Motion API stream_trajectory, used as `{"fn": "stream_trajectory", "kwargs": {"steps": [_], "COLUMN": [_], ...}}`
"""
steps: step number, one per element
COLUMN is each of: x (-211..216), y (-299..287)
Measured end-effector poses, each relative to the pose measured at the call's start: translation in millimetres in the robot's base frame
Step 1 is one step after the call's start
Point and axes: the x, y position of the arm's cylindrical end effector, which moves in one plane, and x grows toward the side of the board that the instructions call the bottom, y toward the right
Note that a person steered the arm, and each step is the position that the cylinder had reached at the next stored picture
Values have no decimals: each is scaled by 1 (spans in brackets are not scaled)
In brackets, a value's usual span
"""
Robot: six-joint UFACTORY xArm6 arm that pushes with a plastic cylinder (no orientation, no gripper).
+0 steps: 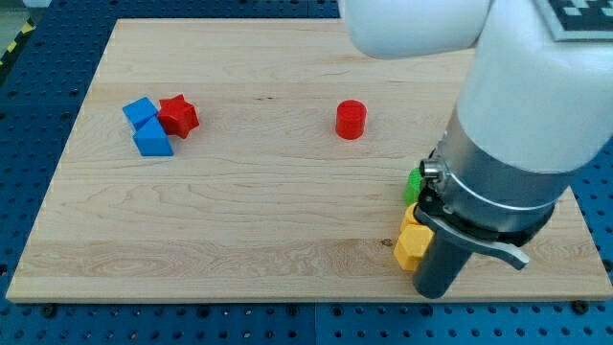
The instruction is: Move yellow hexagon closer to the red circle
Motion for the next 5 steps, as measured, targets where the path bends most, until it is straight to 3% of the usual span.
{"fn": "stream_trajectory", "kwargs": {"steps": [2, 5], "x": [-10, -68], "y": [3, -37]}}
